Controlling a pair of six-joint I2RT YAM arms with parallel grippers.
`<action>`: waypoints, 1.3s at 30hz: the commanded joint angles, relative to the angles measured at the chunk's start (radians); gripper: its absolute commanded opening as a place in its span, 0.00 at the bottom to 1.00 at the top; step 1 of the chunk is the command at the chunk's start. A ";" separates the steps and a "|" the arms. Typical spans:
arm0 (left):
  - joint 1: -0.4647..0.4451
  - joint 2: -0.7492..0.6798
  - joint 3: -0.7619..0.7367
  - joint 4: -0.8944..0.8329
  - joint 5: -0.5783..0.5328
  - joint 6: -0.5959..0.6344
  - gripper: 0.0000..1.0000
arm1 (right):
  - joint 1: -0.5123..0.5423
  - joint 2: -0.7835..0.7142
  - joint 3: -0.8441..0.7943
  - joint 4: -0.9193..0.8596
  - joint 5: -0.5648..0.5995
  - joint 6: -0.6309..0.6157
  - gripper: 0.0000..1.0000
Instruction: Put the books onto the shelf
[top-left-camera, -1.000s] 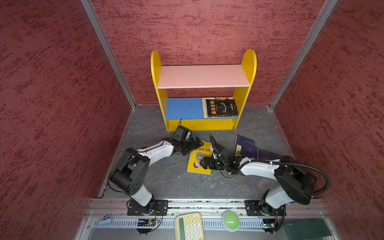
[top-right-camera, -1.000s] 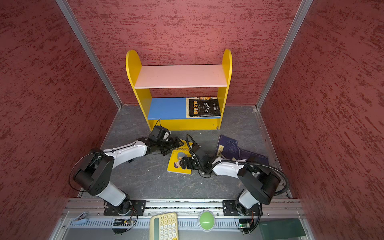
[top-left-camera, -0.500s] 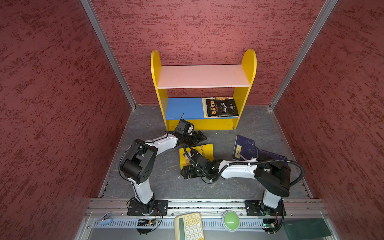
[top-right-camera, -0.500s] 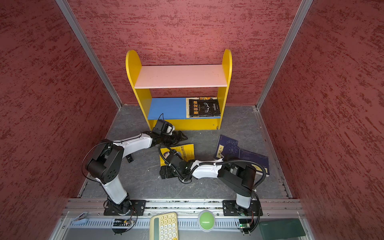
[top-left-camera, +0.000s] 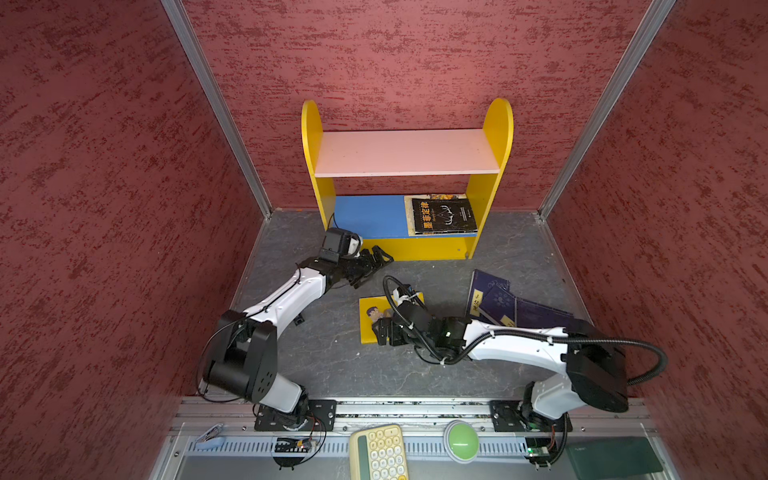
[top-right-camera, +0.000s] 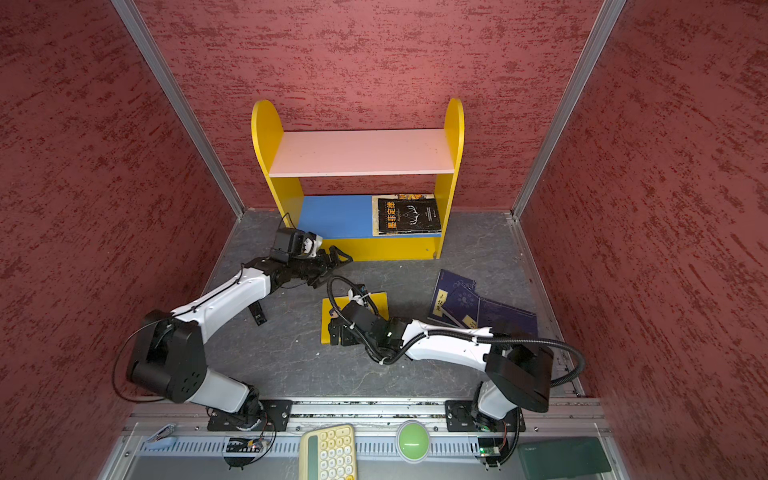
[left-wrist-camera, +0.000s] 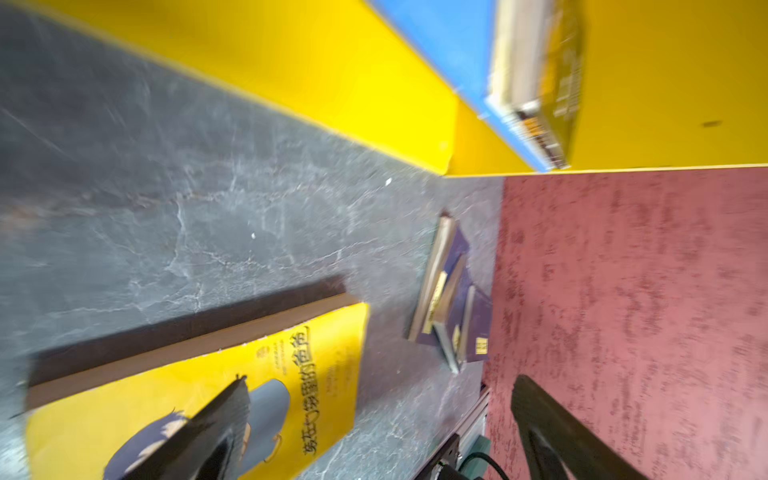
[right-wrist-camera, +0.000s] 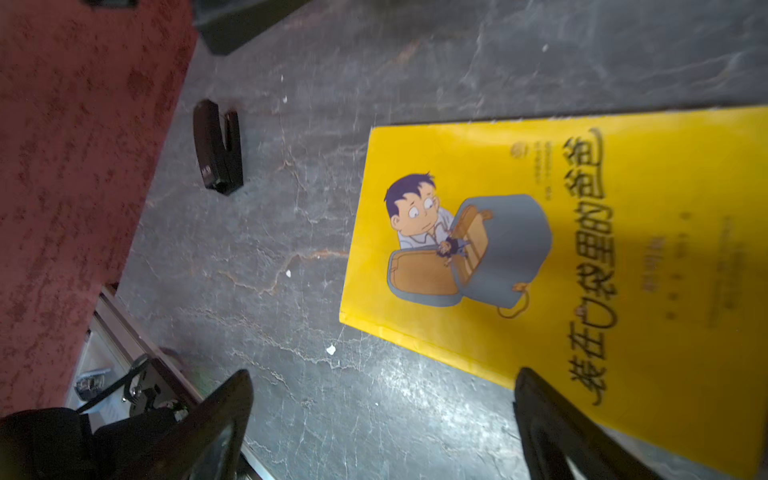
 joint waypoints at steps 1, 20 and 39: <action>0.042 -0.087 -0.087 -0.093 -0.032 0.016 0.98 | -0.059 -0.076 -0.055 -0.074 0.109 0.016 0.99; 0.057 -0.414 -0.514 -0.155 -0.126 -0.095 0.88 | -0.340 0.031 -0.188 0.146 -0.158 0.076 0.96; -0.133 -0.202 -0.415 0.006 -0.206 -0.079 0.59 | -0.318 0.228 -0.112 0.191 -0.262 0.074 0.71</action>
